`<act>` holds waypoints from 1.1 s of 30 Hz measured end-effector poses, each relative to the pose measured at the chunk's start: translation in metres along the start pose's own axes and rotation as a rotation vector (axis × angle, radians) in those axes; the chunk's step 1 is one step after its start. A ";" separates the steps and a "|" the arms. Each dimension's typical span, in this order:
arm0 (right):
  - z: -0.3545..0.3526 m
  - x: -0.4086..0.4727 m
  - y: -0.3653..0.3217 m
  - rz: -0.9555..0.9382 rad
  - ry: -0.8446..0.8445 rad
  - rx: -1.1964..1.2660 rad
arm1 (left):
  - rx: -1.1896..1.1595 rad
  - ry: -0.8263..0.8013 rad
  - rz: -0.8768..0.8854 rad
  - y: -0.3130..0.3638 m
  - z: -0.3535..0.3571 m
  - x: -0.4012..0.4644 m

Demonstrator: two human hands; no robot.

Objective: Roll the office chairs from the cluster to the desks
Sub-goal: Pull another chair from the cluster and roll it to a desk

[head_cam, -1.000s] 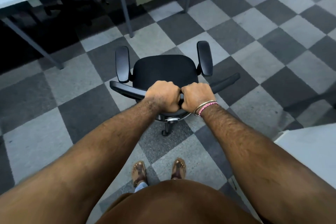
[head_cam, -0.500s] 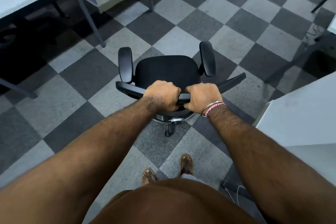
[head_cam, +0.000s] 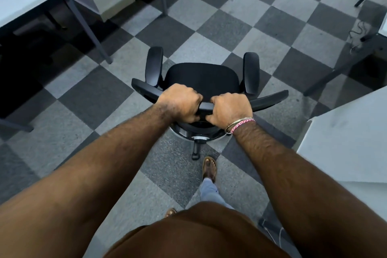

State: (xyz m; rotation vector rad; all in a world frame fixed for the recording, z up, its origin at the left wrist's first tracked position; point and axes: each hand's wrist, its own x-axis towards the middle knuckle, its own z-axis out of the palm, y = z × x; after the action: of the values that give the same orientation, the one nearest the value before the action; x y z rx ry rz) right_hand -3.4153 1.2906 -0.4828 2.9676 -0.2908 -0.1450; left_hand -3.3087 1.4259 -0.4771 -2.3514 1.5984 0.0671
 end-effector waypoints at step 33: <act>0.023 0.401 0.321 0.032 0.032 -0.027 | -0.081 -0.026 -0.052 -0.165 -0.062 0.485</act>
State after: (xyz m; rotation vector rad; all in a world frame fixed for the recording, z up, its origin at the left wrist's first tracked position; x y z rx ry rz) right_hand -3.0857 0.8958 -0.4854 2.9337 -0.3294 -0.0961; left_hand -2.9810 1.0278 -0.4801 -2.4412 1.5485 0.1531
